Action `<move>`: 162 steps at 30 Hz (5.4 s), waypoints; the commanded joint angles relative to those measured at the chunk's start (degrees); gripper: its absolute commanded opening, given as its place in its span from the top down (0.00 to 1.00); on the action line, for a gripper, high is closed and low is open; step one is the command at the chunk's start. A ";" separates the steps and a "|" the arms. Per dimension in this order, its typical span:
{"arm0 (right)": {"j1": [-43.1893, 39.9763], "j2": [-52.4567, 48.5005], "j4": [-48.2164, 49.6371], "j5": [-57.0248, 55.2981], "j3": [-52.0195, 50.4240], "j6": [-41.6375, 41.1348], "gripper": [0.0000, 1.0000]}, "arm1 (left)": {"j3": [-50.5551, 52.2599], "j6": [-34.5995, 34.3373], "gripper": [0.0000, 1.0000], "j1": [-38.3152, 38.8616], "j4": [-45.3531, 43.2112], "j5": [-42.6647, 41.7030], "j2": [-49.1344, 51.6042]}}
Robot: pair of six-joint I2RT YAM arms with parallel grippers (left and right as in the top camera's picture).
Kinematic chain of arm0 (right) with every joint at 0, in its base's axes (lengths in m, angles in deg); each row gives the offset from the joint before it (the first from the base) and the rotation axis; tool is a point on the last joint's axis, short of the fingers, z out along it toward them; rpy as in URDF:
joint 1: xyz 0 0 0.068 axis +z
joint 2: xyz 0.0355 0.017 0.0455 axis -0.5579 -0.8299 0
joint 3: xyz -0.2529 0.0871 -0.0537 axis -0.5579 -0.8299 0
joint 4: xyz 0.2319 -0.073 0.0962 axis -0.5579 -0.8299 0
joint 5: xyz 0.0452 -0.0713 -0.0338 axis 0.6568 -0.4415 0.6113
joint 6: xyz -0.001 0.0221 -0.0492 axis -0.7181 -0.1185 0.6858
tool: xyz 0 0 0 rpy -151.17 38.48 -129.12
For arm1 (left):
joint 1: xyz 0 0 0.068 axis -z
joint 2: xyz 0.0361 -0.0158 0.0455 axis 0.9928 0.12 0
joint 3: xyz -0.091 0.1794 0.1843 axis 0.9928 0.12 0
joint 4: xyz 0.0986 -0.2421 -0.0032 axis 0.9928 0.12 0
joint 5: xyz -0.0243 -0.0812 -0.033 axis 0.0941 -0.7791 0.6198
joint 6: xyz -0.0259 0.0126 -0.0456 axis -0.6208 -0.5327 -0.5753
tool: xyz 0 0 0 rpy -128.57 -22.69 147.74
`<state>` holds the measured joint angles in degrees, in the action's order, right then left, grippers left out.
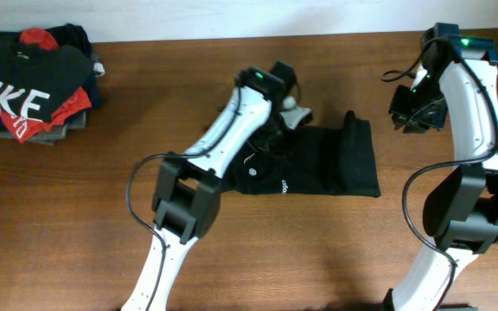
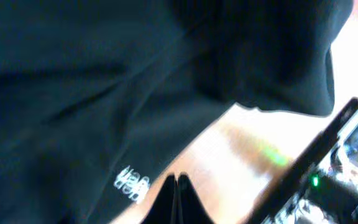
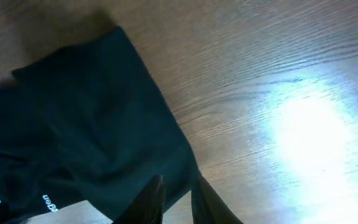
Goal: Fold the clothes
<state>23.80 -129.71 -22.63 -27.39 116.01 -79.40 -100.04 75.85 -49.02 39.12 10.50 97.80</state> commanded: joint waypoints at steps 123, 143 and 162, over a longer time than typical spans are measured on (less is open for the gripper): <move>-4.42 -0.68 13.79 17.11 -11.89 -1.44 0.81 | 12.07 -31.43 0.99 10.03 -41.88 -12.11 6.25; -4.52 -0.70 13.53 17.14 -11.89 -1.44 0.80 | 12.04 -31.36 0.99 8.79 -56.94 -29.59 7.06; -4.52 -0.70 10.47 10.91 -12.33 21.14 0.23 | 12.04 -23.02 0.99 1.99 -46.03 -27.56 7.06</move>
<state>18.99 -130.10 -11.40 -18.07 103.05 -66.22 -88.15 48.55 -45.07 -8.44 -17.74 103.85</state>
